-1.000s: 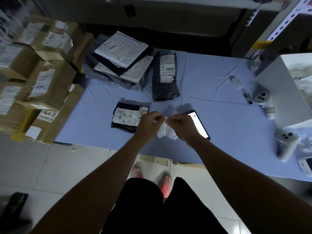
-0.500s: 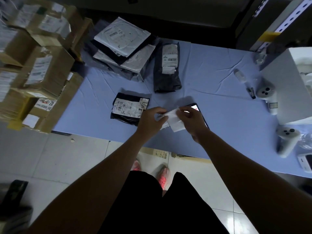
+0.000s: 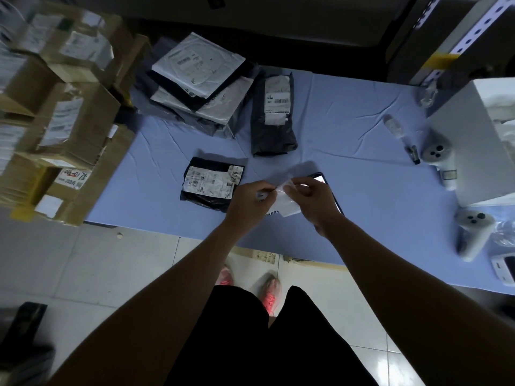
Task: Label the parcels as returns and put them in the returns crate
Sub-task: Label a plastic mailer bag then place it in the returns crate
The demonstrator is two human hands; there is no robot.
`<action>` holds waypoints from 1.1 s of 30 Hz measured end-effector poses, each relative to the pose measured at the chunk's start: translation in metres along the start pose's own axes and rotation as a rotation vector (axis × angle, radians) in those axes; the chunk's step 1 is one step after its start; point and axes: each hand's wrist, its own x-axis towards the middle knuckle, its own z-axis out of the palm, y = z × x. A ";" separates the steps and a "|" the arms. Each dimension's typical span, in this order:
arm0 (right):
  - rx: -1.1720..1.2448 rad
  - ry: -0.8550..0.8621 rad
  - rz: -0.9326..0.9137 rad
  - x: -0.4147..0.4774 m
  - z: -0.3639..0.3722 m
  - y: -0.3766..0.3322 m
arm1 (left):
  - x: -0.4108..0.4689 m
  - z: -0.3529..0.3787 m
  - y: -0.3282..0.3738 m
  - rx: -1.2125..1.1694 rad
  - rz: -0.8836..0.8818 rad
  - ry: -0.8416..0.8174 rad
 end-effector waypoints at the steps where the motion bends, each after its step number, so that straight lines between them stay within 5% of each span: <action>1: -0.006 -0.004 -0.002 0.000 0.000 -0.001 | 0.001 0.000 0.000 -0.010 -0.021 0.003; 13: 0.007 -0.054 -0.012 0.005 -0.001 0.000 | 0.012 0.002 -0.002 -0.111 -0.227 0.000; 33: -0.115 -0.111 -0.028 0.012 -0.001 -0.003 | 0.018 -0.005 -0.009 -0.046 -0.091 -0.092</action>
